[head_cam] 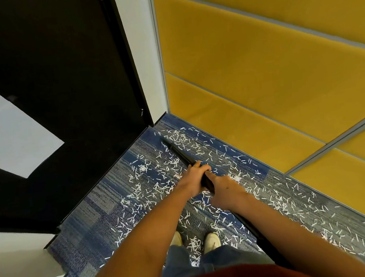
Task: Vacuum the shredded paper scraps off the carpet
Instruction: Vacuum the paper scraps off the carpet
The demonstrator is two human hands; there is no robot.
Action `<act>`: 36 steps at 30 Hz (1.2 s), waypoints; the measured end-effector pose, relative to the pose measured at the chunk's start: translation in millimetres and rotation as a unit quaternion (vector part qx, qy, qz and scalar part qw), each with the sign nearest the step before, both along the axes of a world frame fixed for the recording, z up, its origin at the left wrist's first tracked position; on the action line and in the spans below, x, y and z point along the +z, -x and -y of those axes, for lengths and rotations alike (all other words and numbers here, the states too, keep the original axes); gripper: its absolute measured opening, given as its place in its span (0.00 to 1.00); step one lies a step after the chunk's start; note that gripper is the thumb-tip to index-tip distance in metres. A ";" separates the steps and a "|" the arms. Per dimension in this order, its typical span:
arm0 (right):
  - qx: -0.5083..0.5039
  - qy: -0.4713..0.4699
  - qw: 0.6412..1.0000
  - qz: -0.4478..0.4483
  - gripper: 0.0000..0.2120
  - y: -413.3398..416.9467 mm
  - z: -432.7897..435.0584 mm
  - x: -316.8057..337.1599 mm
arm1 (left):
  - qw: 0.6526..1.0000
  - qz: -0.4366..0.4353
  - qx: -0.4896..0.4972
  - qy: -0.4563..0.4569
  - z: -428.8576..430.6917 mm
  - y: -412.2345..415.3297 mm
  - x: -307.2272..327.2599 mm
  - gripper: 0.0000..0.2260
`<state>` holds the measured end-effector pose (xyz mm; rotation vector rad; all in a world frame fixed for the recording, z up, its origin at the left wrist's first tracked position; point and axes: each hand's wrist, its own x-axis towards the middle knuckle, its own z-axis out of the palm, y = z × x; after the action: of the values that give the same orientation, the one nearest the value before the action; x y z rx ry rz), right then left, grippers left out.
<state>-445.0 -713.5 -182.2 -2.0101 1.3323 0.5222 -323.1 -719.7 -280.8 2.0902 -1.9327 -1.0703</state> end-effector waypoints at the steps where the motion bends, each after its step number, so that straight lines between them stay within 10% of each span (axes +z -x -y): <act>1: -0.004 0.002 1.000 -0.002 0.34 1.8 1.4 -0.4 | 1.000 -0.004 -0.004 0.000 2.9 2.1 0.8 0.27; 36: 0.031 0.003 0.999 0.008 0.33 -49.3 44.0 -2.4 | 0.999 -0.029 0.037 0.027 34.4 -48.7 1.4 0.28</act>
<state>-395.7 -757.4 -184.6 -2.0615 1.2680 0.5289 -274.5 -754.1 -279.4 2.0622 -1.8216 -1.0402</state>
